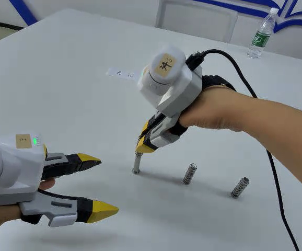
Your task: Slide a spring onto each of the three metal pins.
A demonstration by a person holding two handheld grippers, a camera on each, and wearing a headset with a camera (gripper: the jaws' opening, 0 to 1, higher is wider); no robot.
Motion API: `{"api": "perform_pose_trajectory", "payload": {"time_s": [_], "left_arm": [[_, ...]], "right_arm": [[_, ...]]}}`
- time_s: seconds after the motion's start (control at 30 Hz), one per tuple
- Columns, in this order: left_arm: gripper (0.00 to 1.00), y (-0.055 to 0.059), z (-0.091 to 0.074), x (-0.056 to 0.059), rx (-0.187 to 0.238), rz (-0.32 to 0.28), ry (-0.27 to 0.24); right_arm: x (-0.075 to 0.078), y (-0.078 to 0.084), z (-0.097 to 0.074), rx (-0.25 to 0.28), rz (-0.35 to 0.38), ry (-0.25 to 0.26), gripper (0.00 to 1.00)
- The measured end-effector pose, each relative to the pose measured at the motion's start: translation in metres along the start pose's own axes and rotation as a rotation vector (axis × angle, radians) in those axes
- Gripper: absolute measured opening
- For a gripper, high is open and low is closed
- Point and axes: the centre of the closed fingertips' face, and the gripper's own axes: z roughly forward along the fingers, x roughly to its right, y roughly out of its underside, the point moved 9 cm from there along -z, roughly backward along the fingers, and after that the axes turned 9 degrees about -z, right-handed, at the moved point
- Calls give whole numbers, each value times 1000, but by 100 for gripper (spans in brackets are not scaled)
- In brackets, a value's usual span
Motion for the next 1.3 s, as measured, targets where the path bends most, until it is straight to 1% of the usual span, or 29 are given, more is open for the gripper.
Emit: {"api": "perform_pose_trajectory", "payload": {"time_s": [0.23, 0.4, 0.53, 0.67, 1.0, 1.3], "left_arm": [[64, 1, -1, 0, -2, -3, 0], [64, 0, 0, 0, -3, -5, 1], [64, 0, 0, -1, -6, -4, 2], [64, 0, 1, 0, -7, -6, 2], [64, 1, -1, -1, -7, -9, -5], [64, 1, 0, -2, -7, -10, -5]], "right_arm": [[1, 3, 4, -5, 10, -6, 12], [2, 6, 10, -5, 25, -12, 12], [2, 10, 17, -10, 36, -15, 12], [0, 12, 24, -15, 41, -19, 12], [1, 16, 38, -34, 52, -26, 12], [-1, 21, 44, -34, 73, -22, 13]]}}
